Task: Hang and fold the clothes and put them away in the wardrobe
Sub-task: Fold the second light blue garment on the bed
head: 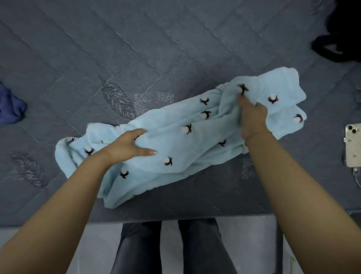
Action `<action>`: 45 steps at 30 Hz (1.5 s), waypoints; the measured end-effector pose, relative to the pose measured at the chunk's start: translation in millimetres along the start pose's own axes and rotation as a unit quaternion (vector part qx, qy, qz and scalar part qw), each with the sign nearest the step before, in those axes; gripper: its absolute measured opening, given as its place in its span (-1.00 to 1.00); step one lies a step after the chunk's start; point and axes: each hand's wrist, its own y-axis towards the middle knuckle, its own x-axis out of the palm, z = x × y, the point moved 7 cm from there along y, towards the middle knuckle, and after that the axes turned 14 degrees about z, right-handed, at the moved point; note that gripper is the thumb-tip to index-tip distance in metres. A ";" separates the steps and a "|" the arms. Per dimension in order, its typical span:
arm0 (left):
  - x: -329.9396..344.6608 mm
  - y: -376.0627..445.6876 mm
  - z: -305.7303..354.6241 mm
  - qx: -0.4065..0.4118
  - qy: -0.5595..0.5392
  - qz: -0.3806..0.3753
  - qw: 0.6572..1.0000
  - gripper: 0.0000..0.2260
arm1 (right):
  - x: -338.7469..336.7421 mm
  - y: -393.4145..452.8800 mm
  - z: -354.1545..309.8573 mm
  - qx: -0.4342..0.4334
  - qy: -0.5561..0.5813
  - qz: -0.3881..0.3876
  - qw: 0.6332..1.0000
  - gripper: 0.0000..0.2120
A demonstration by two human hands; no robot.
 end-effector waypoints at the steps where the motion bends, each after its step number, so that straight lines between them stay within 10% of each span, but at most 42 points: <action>1: -1.6 -1.1 1.2 0.000 -0.015 -0.007 1.000 -0.61 | -2.5 1.9 -2.1 0.034 0.025 -0.003 0.999 -0.62; 7: -11.0 13.0 -3.5 -0.025 -0.008 0.013 1.000 -0.58 | -36.1 26.1 -9.0 0.083 0.324 -0.111 0.936 -0.62; 12: -12.7 25.5 -19.4 -0.047 0.131 0.034 0.990 -0.37 | -53.1 43.2 33.9 0.150 0.157 0.051 0.975 -0.65; 16: -39.3 12.9 -17.1 0.022 0.202 0.270 0.941 -0.46 | -49.3 37.0 30.6 0.090 0.135 0.094 0.982 -0.82; 19: -50.0 2.5 -21.8 0.036 0.201 0.359 0.911 -0.58 | -41.0 33.3 36.2 0.112 0.117 0.061 0.985 -0.59; 27: -86.4 44.2 -47.3 -0.002 0.289 0.114 0.951 -0.75 | -61.0 50.8 25.9 0.052 0.129 0.043 0.989 -0.64; 33: -114.7 50.0 -52.1 -0.064 0.211 0.145 0.965 -0.80 | -70.3 41.0 51.5 0.089 0.104 0.017 0.990 -0.59; 38: -88.0 31.7 7.6 0.157 0.293 0.260 0.907 -0.60 | -60.4 34.7 39.8 0.073 0.144 -0.007 0.987 -0.49; 41: -28.7 10.4 42.3 0.322 0.258 0.189 0.891 -0.49 | -56.0 37.2 30.2 0.070 0.125 0.001 0.990 -0.44; 45: 47.8 12.3 8.2 0.238 0.411 0.071 0.877 -0.35 | -62.7 53.2 19.4 0.058 0.125 0.053 0.989 -0.43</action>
